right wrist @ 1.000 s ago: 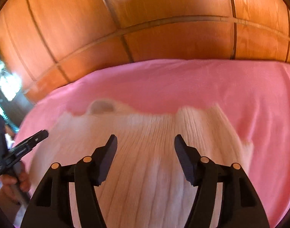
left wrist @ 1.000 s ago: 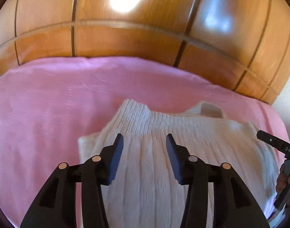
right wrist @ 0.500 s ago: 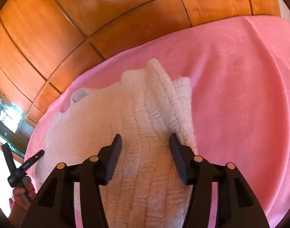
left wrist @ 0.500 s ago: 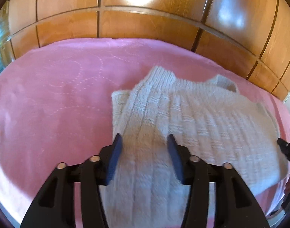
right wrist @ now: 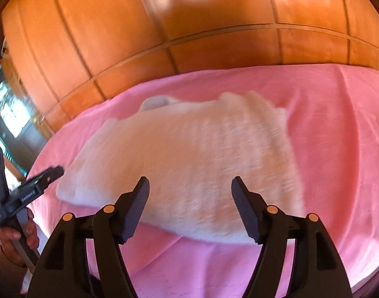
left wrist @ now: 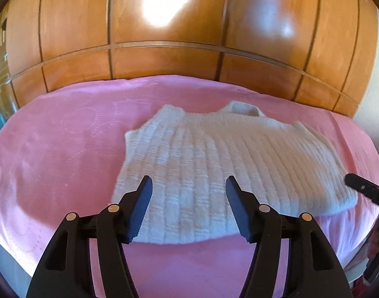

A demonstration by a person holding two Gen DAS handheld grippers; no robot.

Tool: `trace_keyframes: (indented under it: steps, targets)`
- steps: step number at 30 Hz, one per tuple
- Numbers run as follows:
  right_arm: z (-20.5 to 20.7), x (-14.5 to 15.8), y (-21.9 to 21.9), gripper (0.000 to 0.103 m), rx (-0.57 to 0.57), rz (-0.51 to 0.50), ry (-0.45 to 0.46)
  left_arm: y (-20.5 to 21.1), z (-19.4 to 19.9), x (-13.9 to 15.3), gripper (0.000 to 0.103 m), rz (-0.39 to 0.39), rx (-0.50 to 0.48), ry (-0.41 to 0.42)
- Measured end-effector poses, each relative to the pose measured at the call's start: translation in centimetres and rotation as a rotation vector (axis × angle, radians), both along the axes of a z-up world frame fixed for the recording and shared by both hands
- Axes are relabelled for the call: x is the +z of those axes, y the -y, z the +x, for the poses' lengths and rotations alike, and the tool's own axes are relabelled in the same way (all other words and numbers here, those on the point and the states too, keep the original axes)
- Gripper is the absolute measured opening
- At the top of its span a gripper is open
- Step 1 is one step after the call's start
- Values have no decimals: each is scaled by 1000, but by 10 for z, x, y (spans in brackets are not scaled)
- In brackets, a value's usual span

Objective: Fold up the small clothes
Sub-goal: 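Release the sweater from both tools and lay it flat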

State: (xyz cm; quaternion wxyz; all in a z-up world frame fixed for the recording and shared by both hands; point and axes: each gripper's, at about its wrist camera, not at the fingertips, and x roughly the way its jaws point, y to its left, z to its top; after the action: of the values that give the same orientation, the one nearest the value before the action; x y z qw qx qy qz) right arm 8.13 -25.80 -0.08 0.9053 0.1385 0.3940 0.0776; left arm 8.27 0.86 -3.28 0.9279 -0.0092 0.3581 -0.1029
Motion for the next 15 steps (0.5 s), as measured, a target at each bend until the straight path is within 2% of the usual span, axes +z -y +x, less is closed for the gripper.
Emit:
trace_keyframes:
  steps: [8,13,15]
  targets:
    - [13,-23,-42,67,71,-38,-42,12,-4,-4,60,13,-34,4]
    - [19,-49,-37,66,30,-105,-118,13,-1,-13,60,18,-29,-17]
    - [18,-59,-30,66,25,-85,-125,14,4,-20,60,27,-28,-36]
